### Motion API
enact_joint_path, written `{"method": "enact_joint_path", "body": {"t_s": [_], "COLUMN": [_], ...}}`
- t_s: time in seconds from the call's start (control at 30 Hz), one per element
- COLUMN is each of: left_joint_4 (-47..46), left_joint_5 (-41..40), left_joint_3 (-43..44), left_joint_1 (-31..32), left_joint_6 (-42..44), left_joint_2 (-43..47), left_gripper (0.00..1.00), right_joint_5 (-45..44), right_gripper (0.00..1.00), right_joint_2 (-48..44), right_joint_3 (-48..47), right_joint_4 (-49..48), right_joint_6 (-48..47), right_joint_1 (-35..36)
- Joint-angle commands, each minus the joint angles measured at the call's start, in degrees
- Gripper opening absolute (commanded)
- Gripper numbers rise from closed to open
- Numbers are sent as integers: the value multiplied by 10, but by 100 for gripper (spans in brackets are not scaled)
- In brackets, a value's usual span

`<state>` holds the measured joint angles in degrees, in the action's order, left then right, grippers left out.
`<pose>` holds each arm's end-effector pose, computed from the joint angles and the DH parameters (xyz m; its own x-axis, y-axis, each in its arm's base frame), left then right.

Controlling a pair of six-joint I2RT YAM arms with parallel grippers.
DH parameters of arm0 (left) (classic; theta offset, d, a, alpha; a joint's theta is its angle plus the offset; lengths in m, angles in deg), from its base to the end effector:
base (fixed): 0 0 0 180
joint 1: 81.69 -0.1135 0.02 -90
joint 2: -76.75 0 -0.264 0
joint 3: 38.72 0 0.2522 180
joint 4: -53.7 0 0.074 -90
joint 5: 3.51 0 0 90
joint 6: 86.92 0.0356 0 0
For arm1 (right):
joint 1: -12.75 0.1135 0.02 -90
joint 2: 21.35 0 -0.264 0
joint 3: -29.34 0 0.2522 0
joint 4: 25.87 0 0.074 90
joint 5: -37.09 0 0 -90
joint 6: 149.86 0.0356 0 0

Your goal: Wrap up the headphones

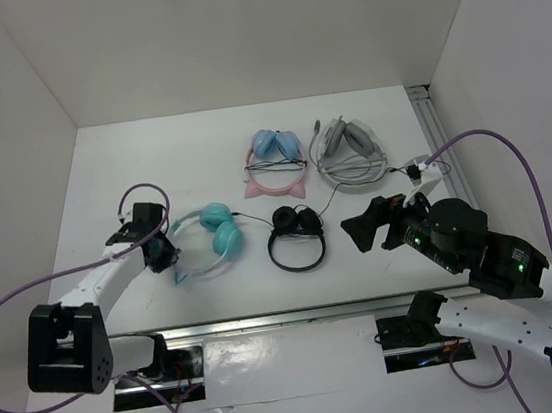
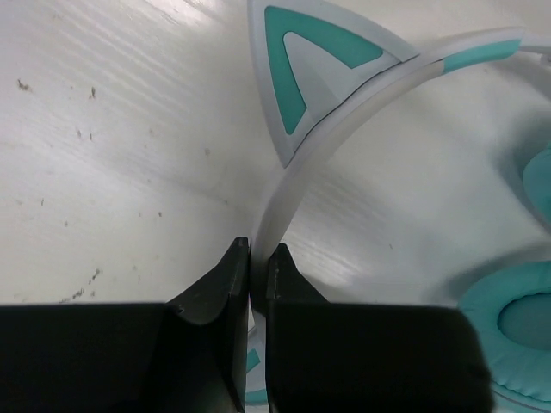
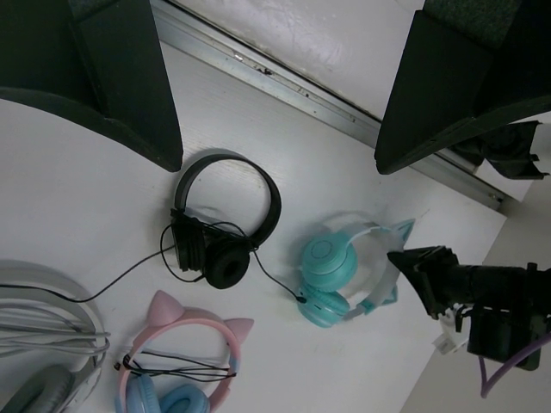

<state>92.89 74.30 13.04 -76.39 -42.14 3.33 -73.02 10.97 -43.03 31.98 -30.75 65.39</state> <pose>0.2318 -0.0139 0.1784 -0.6039 -0.6408 -0.4740 -0.6258 0.7495 -0.2159 0.0657 0.0659 0.3841 -0.4285 0.1915 -0.8830 -0.3883 0.8434 0.3714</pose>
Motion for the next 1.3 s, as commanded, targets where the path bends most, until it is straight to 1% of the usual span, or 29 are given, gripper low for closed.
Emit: {"method": "enact_joint_path", "body": {"t_s": [0.0,0.07,0.1,0.2,0.27,0.3,0.4,0.43,0.5,0.53,0.57,0.6,0.63,0.67,0.7,0.73,0.77,0.83,1.0,1.07,1.1,1.27], "left_joint_4": [35,52,65,107,135,143,196,210,257,271,285,300,313,336,343,349,354,362,386,392,392,392], "left_joint_5": [18,32,37,37,31,31,2,-18,-43,-54,-73,-81,-86,-86,-86,-81,-68,-56,-36,-28,-21,-8], "left_joint_3": [59,85,121,175,225,259,326,377,434,491,521,550,577,626,646,663,694,717,781,787,787,787], "left_joint_1": [25,37,46,73,87,87,93,93,93,93,93,93,93,93,93,93,93,93,88,82,82,77], "left_joint_6": [-2,8,13,21,28,33,59,78,93,102,120,127,134,139,147,147,152,152,163,171,179,185], "left_joint_2": [54,78,85,112,126,139,145,145,135,129,113,104,95,88,81,73,72,62,41,41,41,36], "left_gripper": [0,0,0,0,0,0,0,0,0,0,0,0,0,0,0,0,0,0,0,0,0,0], "right_joint_5": [-5,-5,-11,-16,-9,-4,52,93,114,121,126,126,126,112,89,63,46,62,125,143,172,223], "right_gripper": [100,100,100,100,100,100,100,100,100,100,100,100,100,100,100,100,100,100,100,100,100,100], "right_joint_2": [-4,-4,2,2,2,-14,-40,-40,-31,-22,-11,0,24,35,46,68,79,120,201,213,219,224], "right_joint_3": [-19,-19,-19,-13,3,9,41,48,53,53,53,53,59,67,67,73,73,73,15,7,0,-6], "right_joint_4": [-31,-31,-37,-42,-59,-83,-146,-161,-185,-192,-200,-210,-239,-260,-282,-332,-361,-432,-476,-504,-511,-559], "right_joint_6": [4,4,4,-2,-13,-19,-76,-111,-135,-152,-157,-157,-166,-173,-173,-168,-174,-205,-317,-333,-348,-354], "right_joint_1": [4,4,4,4,4,4,4,4,4,4,4,4,4,4,4,4,4,4,4,4,4,4]}}
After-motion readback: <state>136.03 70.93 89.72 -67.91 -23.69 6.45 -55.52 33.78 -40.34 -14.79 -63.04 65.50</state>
